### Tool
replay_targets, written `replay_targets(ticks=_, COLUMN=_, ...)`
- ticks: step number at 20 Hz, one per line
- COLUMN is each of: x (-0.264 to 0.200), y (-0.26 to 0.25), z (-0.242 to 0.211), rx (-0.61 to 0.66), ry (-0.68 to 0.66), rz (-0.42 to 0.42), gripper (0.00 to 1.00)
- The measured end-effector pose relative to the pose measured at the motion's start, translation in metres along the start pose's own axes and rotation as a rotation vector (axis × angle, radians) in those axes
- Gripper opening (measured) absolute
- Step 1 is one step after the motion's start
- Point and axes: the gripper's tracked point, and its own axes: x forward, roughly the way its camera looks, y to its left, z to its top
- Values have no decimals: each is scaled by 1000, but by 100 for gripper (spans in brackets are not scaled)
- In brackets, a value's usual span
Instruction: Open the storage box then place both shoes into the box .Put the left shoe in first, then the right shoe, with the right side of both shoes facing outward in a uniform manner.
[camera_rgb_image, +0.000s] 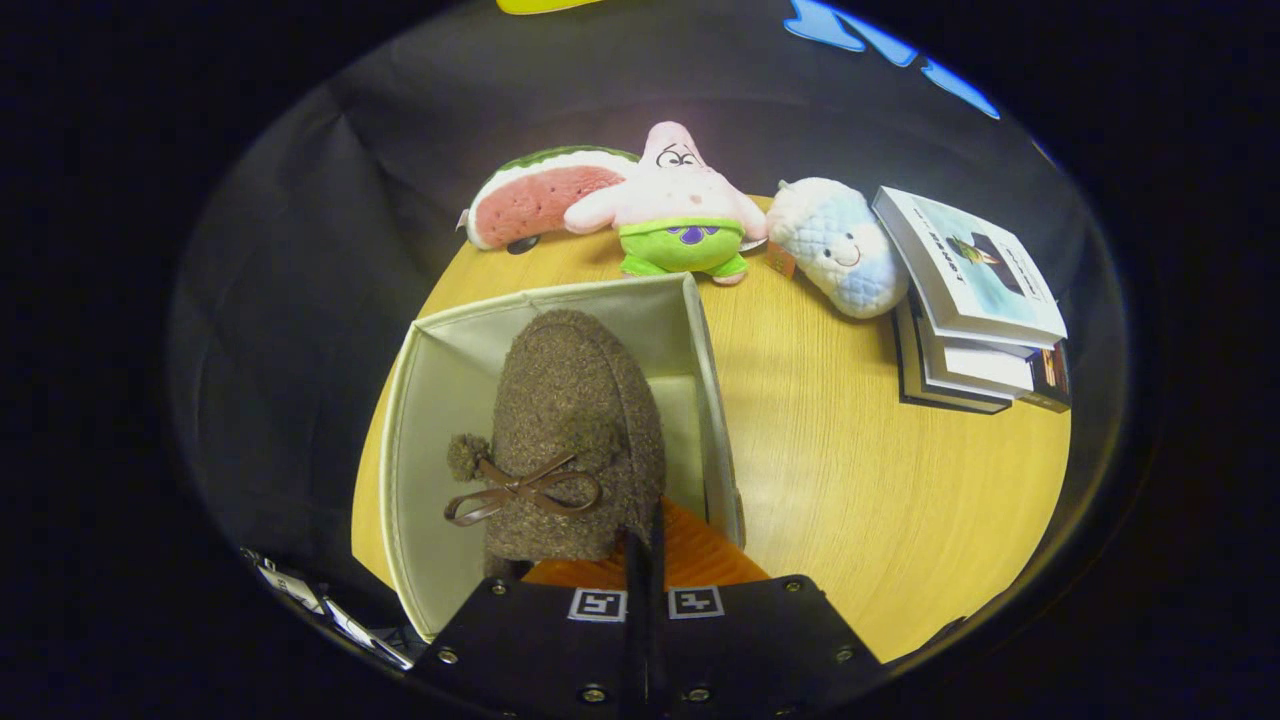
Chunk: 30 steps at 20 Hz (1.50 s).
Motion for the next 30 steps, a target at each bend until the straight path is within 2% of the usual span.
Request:
replay_targets(ticks=5, x=15, y=-6, z=-11, rx=-84, ry=30, rz=-157, gripper=3)
replay_targets(ticks=9, x=24, y=-12, z=-18, rx=-138, ry=46, rz=-226, gripper=6)
replay_targets(ticks=13, x=23, y=-10, z=-21, rx=-173, ry=58, rz=-216, gripper=8)
replay_targets(ticks=17, x=11, y=-7, z=-25, rx=-135, ry=55, rz=-166, gripper=8)
replay_targets(ticks=20, x=-12, y=-5, z=-9, rx=-114, ry=-51, rz=-118, gripper=8)
replay_targets(ticks=23, x=-52, y=-13, z=17, rx=-89, ry=-228, rz=-80, gripper=9)
replay_targets(ticks=30, x=-160, y=-74, z=54, rx=15, ry=-643, rz=-110, gripper=8)
